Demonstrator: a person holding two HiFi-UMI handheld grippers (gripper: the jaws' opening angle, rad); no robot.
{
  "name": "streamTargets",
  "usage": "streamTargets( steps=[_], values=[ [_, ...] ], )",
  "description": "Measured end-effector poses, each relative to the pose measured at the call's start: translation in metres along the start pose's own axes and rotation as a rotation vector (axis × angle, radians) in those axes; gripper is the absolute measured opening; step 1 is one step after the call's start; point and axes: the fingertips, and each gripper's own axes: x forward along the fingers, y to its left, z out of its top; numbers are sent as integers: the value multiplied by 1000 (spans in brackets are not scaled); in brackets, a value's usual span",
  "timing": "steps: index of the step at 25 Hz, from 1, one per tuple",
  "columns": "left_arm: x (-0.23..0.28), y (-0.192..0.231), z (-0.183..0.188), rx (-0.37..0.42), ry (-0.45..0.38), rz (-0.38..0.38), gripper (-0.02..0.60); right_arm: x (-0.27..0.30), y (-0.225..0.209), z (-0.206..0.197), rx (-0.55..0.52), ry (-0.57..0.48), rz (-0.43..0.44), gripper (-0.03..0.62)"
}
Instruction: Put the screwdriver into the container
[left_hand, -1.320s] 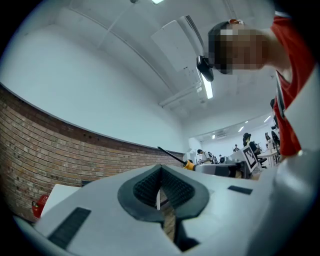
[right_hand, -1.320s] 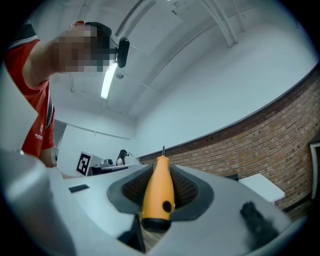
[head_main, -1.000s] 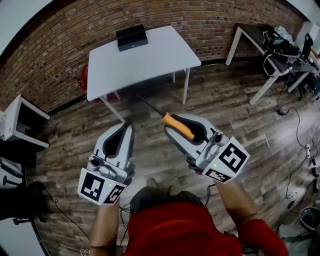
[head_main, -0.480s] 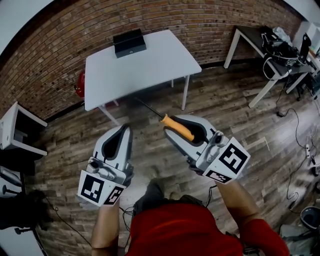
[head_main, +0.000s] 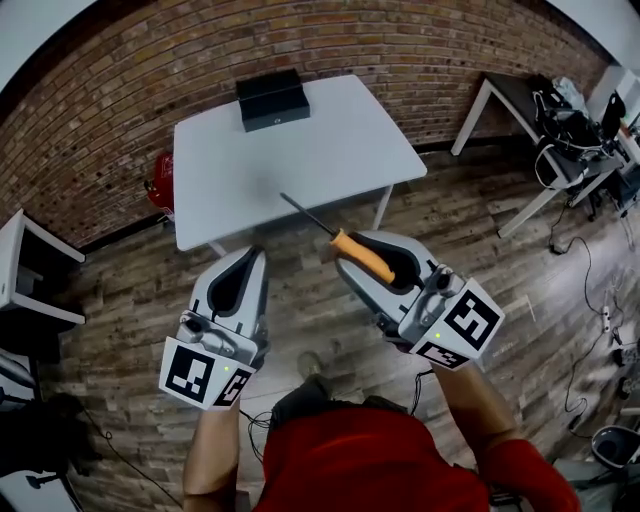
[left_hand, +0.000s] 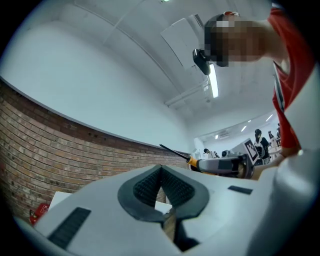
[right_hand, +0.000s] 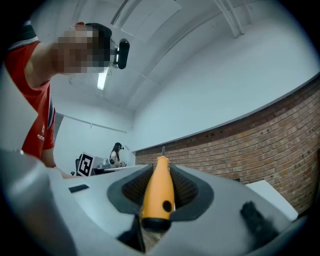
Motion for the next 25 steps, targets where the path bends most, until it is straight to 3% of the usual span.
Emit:
streamTargets(
  steps=[13,25],
  values=[
    [63,124,-9,-31,-21,-63,12,108,-70,-4,-57,14,-54,115],
    [110,168,-37,-96,3,-56,12,141,-130,-17,-44,52,-68,115]
  ],
)
